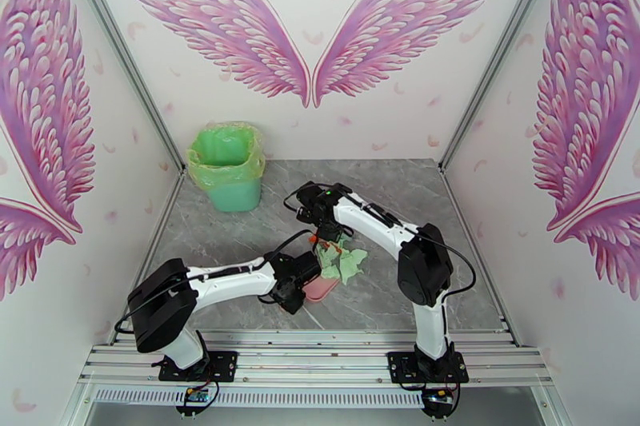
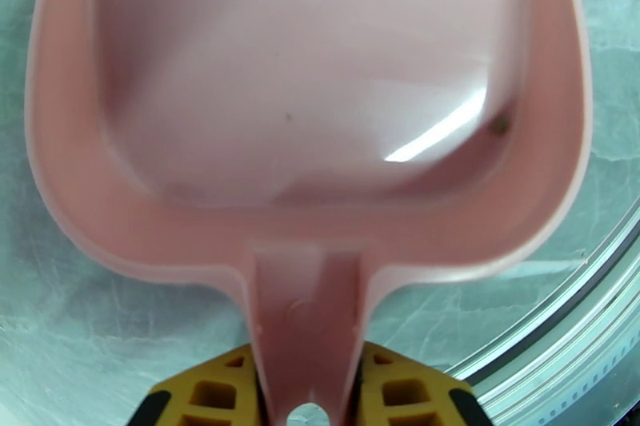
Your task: Sweep away the paper scraps from the table
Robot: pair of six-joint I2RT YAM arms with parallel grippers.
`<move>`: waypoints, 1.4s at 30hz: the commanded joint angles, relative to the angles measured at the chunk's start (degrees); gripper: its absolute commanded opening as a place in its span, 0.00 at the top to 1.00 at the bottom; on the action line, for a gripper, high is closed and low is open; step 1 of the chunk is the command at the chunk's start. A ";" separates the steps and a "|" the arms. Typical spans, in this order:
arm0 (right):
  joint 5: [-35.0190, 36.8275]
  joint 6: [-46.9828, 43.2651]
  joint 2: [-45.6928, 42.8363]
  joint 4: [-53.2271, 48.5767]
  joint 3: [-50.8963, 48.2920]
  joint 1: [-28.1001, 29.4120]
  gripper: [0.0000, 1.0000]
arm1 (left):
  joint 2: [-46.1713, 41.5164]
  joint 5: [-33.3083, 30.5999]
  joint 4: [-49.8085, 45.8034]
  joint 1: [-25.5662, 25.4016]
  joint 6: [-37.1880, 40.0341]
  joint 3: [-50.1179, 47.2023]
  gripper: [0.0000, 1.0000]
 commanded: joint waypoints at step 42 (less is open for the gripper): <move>6.36 12.42 -11.97 -9.72 -0.72 -10.25 1.00 | -0.68 0.31 -0.91 -4.10 6.45 0.61 1.00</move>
